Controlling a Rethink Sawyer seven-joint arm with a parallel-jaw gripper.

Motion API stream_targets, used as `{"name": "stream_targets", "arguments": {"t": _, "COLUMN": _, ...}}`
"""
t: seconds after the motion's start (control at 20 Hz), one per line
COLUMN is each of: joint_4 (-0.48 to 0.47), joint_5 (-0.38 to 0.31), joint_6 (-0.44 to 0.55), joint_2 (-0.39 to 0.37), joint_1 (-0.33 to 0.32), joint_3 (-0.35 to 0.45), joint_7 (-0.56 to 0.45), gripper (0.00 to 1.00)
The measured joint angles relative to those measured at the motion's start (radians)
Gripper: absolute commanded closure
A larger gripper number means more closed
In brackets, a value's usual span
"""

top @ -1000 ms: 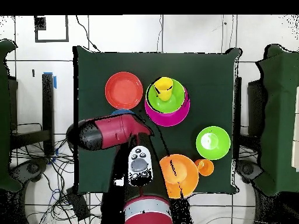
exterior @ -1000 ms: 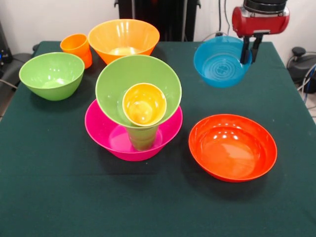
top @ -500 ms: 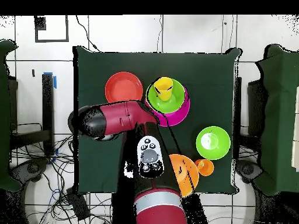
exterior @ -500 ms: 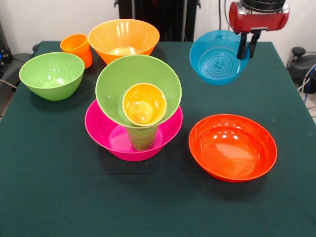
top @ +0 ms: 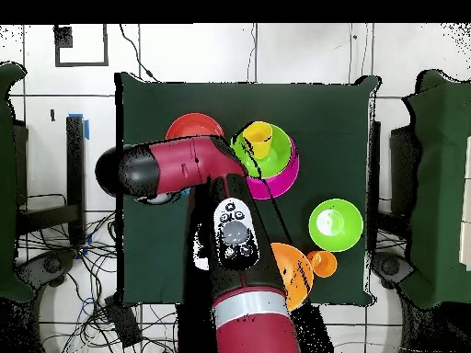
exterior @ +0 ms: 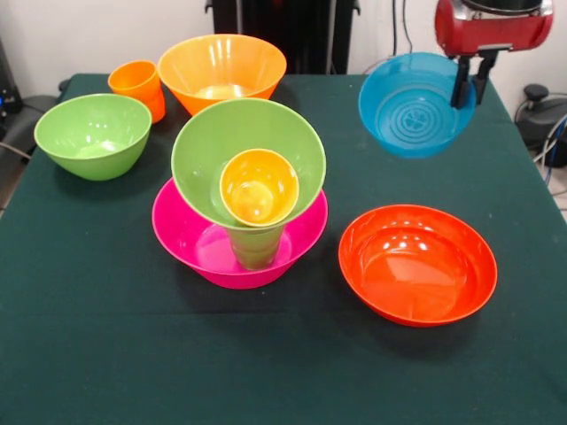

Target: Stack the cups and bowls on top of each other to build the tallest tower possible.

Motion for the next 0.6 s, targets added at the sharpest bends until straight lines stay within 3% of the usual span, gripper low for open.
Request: {"name": "stream_targets", "arguments": {"t": 0.6, "joint_4": -0.105, "joint_5": -0.069, "joint_6": 0.009, "joint_2": 0.000, "joint_1": -0.018, "joint_3": 0.072, "joint_7": 0.000, "gripper": 1.00}}
